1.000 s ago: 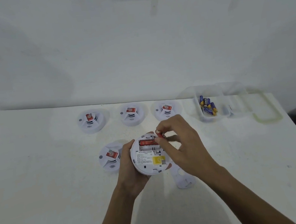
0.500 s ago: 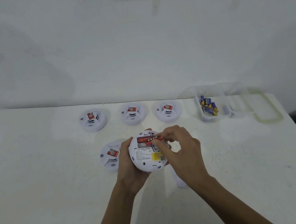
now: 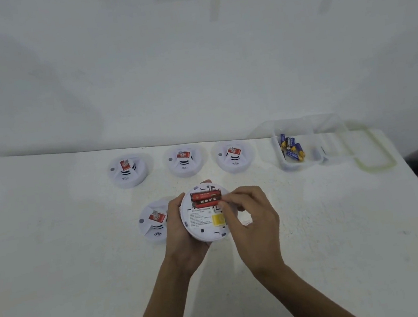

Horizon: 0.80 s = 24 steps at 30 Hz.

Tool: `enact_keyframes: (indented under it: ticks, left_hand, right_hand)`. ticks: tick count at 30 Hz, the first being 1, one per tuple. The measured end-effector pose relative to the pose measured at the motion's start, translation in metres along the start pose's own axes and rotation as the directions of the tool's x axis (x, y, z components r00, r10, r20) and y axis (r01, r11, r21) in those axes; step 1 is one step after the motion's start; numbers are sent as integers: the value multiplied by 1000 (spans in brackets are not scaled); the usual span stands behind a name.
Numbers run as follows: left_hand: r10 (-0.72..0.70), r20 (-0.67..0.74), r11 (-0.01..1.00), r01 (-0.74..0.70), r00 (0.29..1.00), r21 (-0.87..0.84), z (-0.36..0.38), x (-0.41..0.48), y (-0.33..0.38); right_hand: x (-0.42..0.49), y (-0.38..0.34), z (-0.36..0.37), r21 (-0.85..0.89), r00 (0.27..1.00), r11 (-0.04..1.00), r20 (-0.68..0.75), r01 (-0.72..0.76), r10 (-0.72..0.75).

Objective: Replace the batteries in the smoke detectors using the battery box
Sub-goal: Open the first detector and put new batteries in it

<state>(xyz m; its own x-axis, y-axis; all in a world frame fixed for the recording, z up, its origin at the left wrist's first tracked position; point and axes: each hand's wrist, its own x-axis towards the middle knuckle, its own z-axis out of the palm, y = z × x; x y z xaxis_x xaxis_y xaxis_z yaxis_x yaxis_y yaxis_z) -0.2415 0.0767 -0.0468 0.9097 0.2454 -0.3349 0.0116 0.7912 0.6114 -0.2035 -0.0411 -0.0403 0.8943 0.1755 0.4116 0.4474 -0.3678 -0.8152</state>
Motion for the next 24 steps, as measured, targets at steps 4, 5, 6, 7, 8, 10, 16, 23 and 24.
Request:
enact_keyframes:
  ticks: [4, 5, 6, 7, 8, 10, 16, 23, 24]
  left_hand:
    - [47, 20, 998, -48, 999, 40, -3, 1, 1]
    - [73, 35, 995, -75, 997, 61, -3, 1, 2]
    - [91, 39, 992, -94, 995, 90, -3, 1, 3]
    - [92, 25, 992, -94, 995, 87, -4, 2, 3]
    - [75, 18, 995, -76, 997, 67, -3, 3, 4]
    - [48, -8, 997, -48, 999, 53, -6, 3, 3]
    - [91, 132, 989, -105, 987, 107, -15, 5, 0]
    - [-43, 176, 993, 61, 983, -97, -9, 4, 2]
    - [-68, 211, 991, 90, 975, -97, -10, 5, 4]
  right_hand:
    - [1, -2, 4, -19, 999, 999, 4, 35, -35]
    - [2, -2, 3, -30, 998, 998, 8, 62, -62]
    - [1, -1, 3, -44, 995, 994, 11, 97, -97]
    - [1, -1, 3, -58, 990, 989, 11, 139, -138]
    - [1, -1, 2, -79, 983, 980, 15, 183, -183]
    - [2, 0, 3, -154, 961, 949, 31, 276, -275]
    - [10, 9, -3, -234, 902, 877, 213, 419, -374]
    - [23, 23, -25, -58, 971, 977, 139, 205, -196]
    - [22, 28, -28, -108, 981, 983, 147, 146, -129]
